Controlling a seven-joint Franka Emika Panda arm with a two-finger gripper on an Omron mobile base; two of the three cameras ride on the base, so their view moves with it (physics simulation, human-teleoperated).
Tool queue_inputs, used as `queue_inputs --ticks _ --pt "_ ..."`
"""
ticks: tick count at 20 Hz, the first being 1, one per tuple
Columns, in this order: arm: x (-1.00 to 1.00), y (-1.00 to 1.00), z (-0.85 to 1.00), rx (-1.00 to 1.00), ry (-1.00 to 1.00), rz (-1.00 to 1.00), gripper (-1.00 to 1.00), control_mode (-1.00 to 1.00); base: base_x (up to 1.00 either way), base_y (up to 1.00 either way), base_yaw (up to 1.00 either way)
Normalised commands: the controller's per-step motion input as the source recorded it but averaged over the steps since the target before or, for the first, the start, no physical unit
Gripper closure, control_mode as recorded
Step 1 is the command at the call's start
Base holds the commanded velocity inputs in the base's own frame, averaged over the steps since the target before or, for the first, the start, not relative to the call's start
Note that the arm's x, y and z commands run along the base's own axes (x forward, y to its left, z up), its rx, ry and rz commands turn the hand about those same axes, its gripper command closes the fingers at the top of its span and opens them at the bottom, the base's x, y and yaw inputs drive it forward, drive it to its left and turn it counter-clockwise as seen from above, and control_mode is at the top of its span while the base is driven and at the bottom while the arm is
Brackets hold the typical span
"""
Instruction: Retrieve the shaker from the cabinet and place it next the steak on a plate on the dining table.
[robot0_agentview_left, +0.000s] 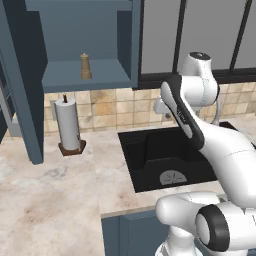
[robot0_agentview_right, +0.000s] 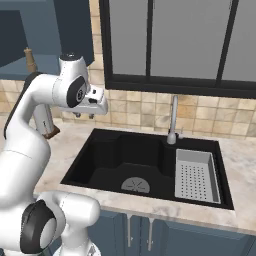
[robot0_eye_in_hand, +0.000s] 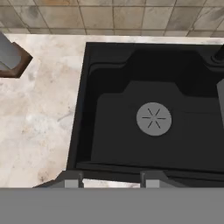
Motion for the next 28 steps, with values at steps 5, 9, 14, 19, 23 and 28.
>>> queue_inputs --ticks 5,9,14,19,23,28 --pt "-0.27 0.0 0.0 0.0 -0.07 0.0 -1.0 -1.0 0.0 0.0 0.0" --pt "-0.57 0.0 0.0 -0.01 -0.19 0.0 -1.0 -1.0 0.0 0.0 0.0" --pt "-0.55 0.0 0.24 -0.02 -0.35 0.0 -1.0 -1.0 0.0 0.0 0.0" --pt "-0.52 0.05 0.47 0.0 -0.31 0.0 -1.0 -1.0 0.0 0.0 0.0" --pt "-0.44 0.03 0.48 0.02 -0.25 0.02 -1.0 -1.0 0.0 0.0 0.0" --pt "-0.33 0.18 0.5 0.01 -0.24 0.05 -1.0 -1.0 0.0 0.0 0.0"
